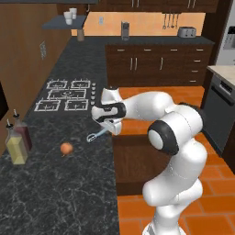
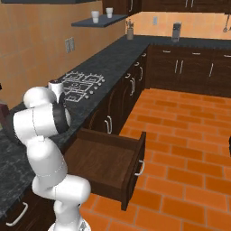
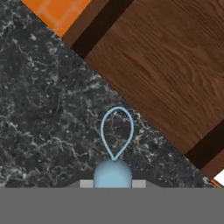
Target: Pick the peeler from the drawer and place it on the counter.
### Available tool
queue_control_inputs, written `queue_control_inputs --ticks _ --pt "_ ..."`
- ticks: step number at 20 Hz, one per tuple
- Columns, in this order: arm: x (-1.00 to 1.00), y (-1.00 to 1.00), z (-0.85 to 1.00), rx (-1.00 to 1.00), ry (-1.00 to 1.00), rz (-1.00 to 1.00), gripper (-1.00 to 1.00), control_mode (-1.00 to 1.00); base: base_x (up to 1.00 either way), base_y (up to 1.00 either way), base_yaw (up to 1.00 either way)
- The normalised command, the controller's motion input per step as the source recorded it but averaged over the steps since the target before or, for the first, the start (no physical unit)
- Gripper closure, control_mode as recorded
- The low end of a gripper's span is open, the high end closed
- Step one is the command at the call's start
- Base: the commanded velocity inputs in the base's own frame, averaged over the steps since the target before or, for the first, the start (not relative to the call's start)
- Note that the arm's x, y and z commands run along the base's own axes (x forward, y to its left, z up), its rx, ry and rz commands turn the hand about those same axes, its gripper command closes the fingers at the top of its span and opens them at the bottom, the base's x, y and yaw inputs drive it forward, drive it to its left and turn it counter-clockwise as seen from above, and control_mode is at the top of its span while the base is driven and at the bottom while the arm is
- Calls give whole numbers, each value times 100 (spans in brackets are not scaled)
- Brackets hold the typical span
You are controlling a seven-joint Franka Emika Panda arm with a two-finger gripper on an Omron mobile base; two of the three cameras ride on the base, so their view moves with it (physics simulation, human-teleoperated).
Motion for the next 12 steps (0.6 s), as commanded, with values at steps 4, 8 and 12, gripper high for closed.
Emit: queue_control_inputs --ticks 4,8,12 --pt "62 76 -28 0 -4 2 100 -100 0 0 0" --pt "64 40 -63 -1 0 0 100 -100 0 0 0" --pt "18 8 -79 0 0 0 100 -100 0 0 0"
